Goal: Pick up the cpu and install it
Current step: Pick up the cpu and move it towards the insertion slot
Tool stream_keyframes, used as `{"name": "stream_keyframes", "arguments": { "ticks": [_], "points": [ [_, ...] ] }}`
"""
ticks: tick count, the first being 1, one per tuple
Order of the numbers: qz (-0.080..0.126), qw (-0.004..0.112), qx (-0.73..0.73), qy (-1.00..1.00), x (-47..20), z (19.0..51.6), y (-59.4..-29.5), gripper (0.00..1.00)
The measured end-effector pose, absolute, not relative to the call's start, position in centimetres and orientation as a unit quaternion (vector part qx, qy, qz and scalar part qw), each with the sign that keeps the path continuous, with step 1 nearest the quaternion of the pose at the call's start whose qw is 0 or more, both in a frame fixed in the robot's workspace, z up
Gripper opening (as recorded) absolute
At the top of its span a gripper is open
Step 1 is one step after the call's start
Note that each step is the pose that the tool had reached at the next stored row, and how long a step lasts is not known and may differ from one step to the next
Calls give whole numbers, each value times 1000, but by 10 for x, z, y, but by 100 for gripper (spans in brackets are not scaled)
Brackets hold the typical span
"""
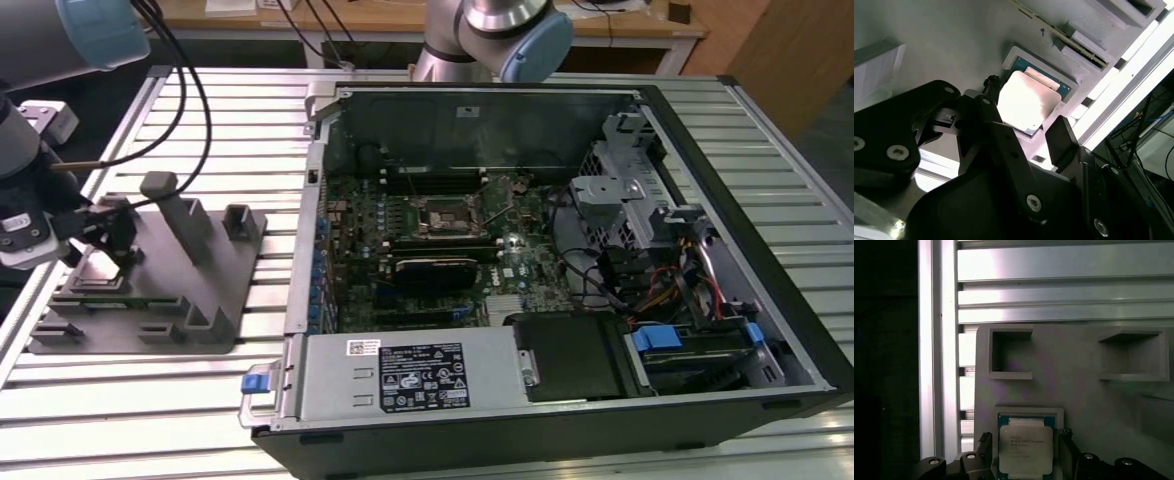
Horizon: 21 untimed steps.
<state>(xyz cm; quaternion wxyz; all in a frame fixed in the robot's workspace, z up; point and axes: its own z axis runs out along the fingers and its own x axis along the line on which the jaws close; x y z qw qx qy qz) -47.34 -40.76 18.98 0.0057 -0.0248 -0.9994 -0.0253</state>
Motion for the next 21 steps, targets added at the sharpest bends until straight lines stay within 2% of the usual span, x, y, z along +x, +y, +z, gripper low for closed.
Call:
{"name": "stream_keyframes", "arguments": {
  "ticks": [21],
  "points": [
    [-26,6,-25,-999,-473,182,-408,64]
  ]
}}
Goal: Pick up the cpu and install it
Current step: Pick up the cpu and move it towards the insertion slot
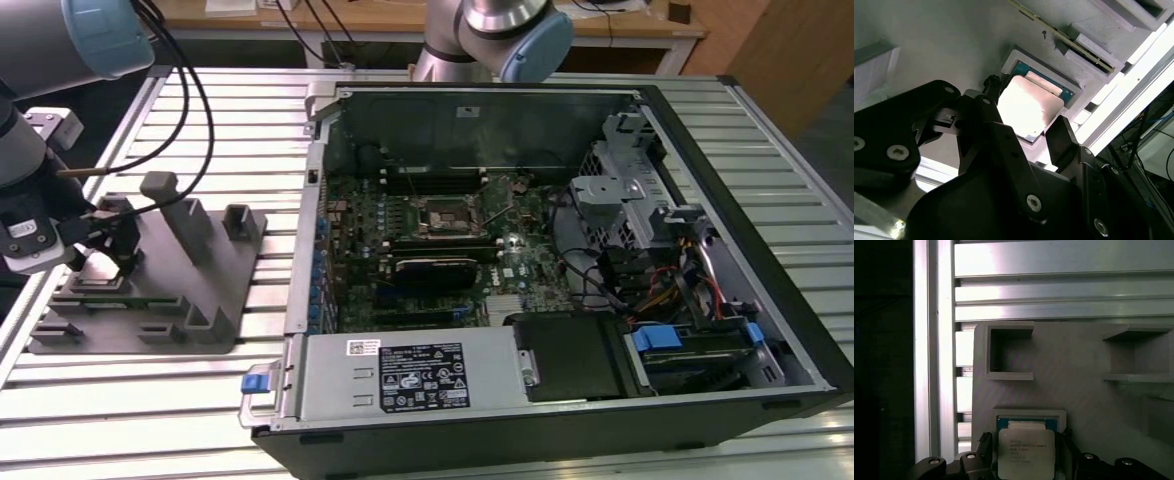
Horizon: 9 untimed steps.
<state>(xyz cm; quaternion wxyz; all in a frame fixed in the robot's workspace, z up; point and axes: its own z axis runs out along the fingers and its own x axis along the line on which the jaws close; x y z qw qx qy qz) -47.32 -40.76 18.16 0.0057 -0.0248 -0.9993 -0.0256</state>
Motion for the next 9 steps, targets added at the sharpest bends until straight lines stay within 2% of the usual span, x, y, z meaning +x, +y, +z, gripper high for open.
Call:
{"name": "stream_keyframes", "arguments": {
  "ticks": [7,8,9],
  "points": [
    [-26,6,-25,-999,-473,182,-408,62],
    [-26,6,-25,-999,-473,182,-408,55],
    [-26,6,-25,-999,-473,182,-408,55]
  ]
}}
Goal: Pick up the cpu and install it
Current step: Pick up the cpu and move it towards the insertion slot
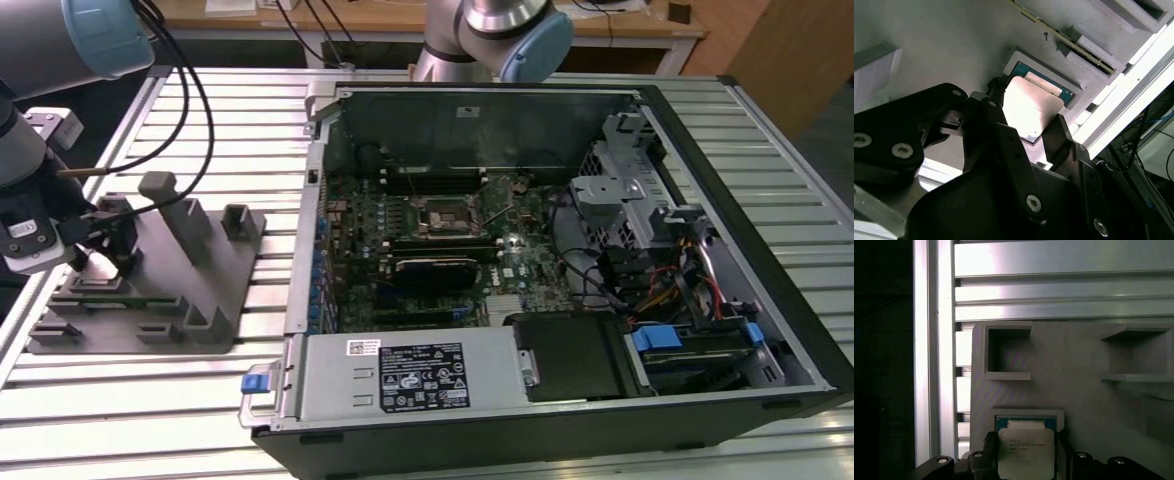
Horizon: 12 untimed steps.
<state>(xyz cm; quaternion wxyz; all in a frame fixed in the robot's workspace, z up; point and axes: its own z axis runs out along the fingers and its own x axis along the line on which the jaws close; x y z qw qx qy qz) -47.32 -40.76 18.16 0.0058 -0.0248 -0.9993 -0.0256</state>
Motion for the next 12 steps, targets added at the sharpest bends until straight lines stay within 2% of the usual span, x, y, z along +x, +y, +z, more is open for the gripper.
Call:
{"name": "stream_keyframes", "arguments": {
  "ticks": [12],
  "points": [
    [-26,6,-25,-999,-473,192,-408,55]
  ]
}}
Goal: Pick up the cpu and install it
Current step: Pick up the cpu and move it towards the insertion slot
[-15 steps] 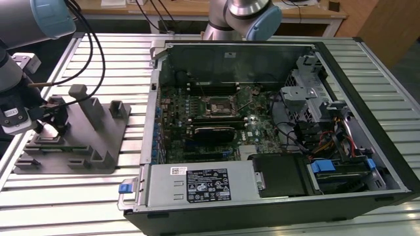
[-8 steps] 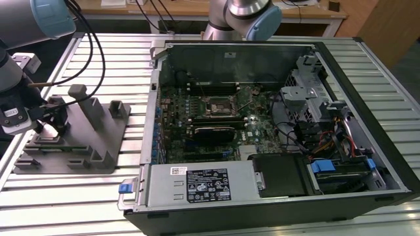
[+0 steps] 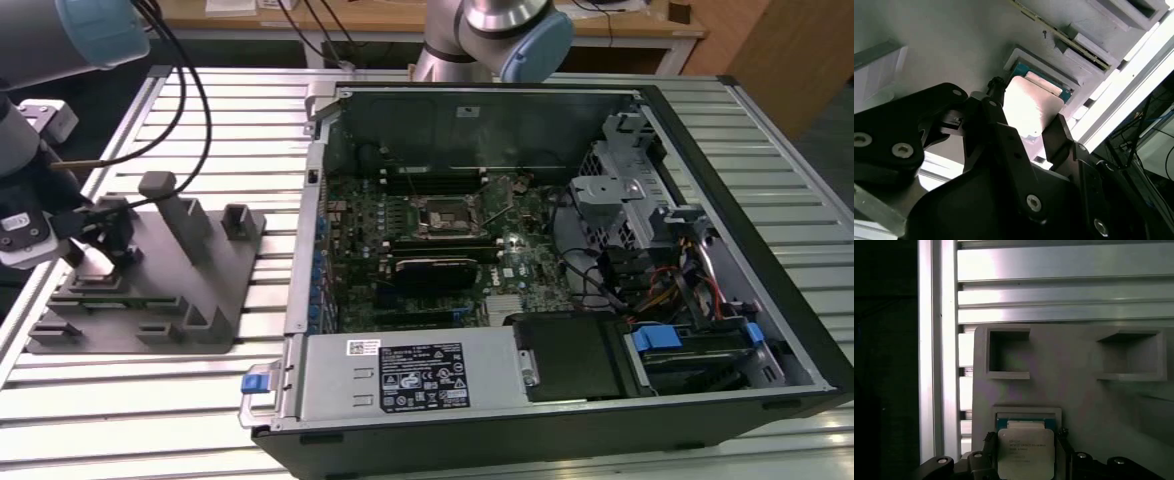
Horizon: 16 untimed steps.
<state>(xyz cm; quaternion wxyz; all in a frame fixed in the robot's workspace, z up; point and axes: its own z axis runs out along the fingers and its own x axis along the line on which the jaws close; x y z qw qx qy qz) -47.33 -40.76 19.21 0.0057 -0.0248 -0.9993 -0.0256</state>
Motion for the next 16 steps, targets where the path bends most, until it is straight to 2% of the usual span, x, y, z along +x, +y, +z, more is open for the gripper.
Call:
{"name": "stream_keyframes", "arguments": {
  "ticks": [16],
  "points": [
    [-26,6,-25,-999,-473,228,-408,55]
  ]
}}
